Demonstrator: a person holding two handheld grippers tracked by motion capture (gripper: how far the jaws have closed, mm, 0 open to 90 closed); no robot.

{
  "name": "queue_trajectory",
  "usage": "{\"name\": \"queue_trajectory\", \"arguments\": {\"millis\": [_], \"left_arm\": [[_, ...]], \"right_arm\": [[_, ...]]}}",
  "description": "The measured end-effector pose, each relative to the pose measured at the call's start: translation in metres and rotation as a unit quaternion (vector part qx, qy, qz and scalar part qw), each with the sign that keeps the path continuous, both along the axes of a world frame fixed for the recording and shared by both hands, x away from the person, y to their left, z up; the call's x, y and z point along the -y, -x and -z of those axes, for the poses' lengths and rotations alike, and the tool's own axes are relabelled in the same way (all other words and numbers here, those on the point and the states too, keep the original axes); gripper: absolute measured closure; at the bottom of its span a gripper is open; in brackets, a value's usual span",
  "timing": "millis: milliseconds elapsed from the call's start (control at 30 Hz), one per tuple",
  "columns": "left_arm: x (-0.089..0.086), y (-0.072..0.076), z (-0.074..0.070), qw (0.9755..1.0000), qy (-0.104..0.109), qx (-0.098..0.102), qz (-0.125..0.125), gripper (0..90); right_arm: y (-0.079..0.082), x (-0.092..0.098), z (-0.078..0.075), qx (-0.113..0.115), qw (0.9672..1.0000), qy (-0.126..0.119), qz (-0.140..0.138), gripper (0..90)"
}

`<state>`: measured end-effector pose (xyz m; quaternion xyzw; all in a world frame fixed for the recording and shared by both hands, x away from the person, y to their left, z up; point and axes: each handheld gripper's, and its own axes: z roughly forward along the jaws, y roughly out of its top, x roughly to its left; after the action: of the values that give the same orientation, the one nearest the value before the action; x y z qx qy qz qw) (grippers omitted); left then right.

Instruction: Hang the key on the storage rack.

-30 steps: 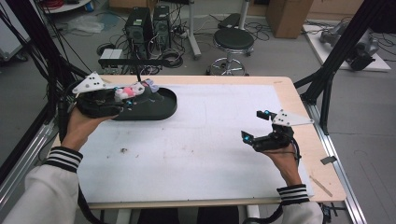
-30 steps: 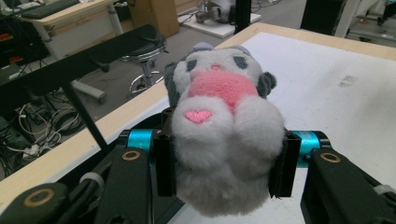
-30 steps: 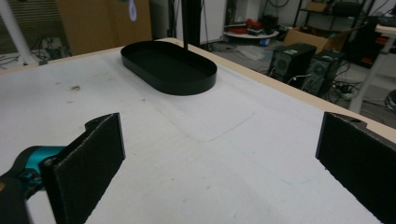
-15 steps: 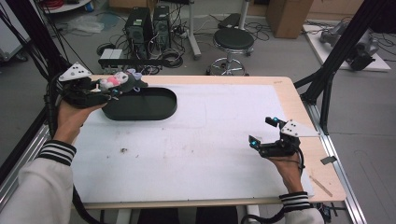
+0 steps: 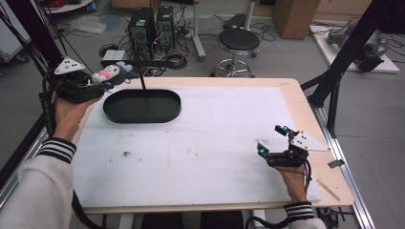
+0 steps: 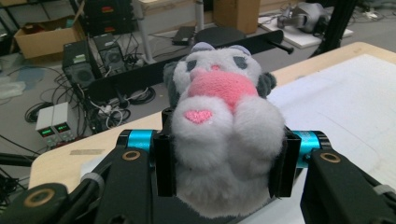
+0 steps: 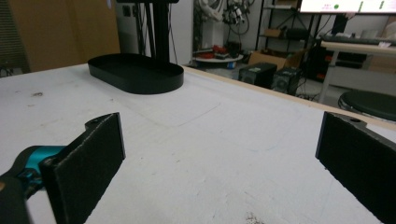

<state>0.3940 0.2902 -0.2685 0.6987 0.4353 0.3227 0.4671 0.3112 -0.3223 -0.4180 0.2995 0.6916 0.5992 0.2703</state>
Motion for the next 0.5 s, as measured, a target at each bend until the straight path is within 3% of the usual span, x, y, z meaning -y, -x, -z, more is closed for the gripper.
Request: {"name": "queue_trajectory", "arguments": {"millis": [500], "left_arm": [[0.002,-0.016,-0.013,0.9996,-0.010,-0.001,-0.026,55.3]], "right_arm": [[0.003,0.003,0.019,0.012,0.9996,-0.025,0.004,0.3]]}}
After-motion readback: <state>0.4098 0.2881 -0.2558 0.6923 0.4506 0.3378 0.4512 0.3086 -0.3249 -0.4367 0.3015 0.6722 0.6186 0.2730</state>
